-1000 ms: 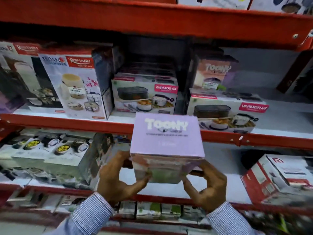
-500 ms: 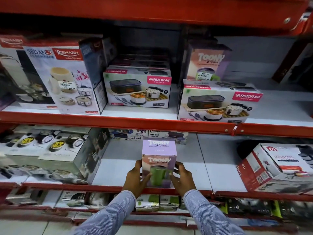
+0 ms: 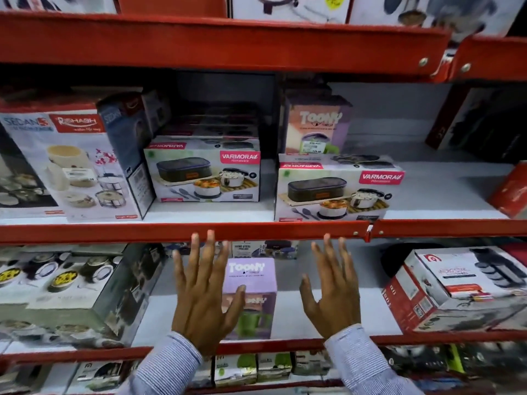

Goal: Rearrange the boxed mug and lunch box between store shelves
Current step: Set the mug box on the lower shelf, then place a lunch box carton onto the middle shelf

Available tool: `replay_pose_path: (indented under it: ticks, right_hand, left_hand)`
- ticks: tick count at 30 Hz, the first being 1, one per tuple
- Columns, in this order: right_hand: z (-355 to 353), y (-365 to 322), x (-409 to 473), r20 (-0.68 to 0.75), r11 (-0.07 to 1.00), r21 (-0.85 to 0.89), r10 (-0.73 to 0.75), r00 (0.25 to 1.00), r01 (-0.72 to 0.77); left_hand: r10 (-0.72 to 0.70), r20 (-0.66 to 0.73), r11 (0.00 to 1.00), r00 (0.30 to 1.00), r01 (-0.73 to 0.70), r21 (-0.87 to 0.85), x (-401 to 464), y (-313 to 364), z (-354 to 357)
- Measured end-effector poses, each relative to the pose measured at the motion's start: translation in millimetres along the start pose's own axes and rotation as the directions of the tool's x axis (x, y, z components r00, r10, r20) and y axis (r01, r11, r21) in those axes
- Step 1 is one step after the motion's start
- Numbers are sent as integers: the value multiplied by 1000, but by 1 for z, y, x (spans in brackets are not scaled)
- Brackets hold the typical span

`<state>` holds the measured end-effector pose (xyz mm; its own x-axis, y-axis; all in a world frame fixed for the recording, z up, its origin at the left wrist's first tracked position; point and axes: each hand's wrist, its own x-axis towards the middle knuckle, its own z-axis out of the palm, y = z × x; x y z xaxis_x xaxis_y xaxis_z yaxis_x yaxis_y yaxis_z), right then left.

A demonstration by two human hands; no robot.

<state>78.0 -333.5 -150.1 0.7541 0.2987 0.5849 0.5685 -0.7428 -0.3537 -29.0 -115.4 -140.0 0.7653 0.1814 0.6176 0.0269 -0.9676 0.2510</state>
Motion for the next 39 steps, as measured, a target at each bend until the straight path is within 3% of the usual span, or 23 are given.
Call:
replay_pose_path:
  ticks: [4,8,13,16,18,27,39]
  right_hand:
    - [-39,2,51,-83,955,-290,41,996,-63]
    - [-53,26,80,-138,933,-305,156,978,-192]
    - [-59,58,106,-142,923,-49,373,917,-383]
    - [-55,74,117,34,813,287,520,854,-507]
    - [-57,77,121,110,727,405,563,819,-554]
    - [-115,46,126,-249,800,553,425,870,-232]
    - [-104,-24,142,-205,788,601,312,928,-133]
  left_hand:
    - [77,16,985,997,-78,157,60,39,-10]
    - [44,89,991,995,-55,122,99,58,5]
    - [-102,236,972,966,148,-185,123,71,26]
    - [-189,292,889,938,290,-356,134,81,25]
    - [-233,260,854,937,325,-407,139,85,22]
    - [-327,-75,817,942,241,-524,152,88,-22]
    - [-416,-256,841,873,262,-473,142,28,-77]
